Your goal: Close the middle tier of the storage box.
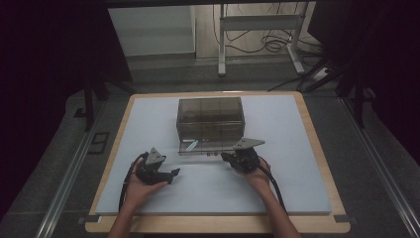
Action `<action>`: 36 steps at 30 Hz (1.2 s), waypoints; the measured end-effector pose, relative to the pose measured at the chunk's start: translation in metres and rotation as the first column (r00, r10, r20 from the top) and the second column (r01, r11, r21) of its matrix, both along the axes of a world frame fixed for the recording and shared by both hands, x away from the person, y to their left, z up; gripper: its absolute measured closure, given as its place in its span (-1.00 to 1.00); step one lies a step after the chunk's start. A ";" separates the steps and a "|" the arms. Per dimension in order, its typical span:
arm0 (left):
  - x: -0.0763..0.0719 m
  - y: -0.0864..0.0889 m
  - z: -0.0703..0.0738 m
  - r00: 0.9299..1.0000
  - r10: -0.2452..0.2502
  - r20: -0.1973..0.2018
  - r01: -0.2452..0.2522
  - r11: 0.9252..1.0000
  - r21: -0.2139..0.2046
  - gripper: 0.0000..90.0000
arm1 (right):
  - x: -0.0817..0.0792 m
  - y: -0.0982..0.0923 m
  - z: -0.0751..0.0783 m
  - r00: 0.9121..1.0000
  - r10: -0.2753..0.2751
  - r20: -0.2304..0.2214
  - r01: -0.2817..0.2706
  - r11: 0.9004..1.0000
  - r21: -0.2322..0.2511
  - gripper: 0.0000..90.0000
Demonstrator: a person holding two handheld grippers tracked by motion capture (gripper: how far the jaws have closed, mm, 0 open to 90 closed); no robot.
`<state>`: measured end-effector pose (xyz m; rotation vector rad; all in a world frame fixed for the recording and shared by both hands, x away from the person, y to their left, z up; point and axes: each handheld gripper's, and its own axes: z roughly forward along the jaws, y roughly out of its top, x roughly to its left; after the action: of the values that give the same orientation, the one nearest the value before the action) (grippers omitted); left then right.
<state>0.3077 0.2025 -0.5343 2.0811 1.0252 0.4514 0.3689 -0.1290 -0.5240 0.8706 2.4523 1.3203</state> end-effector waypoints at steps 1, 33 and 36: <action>0.000 0.001 0.000 1.000 0.002 0.000 -0.002 1.000 -0.008 -0.43 | 0.000 0.000 0.000 1.000 -0.003 0.001 0.003 1.000 0.000 0.96; -0.004 0.004 0.009 0.998 -0.053 0.020 0.054 0.996 -0.069 -0.43 | 0.000 0.007 0.007 0.996 -0.088 0.014 0.088 0.995 -0.039 0.96; -0.005 0.003 0.009 0.998 -0.055 0.020 0.056 0.996 -0.066 -0.43 | 0.001 0.005 0.009 0.996 -0.093 0.015 0.093 0.995 -0.036 0.96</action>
<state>0.3026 0.2055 -0.5249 2.0377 0.9570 0.4021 0.3703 -0.1236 -0.5151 0.9521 2.3870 1.2418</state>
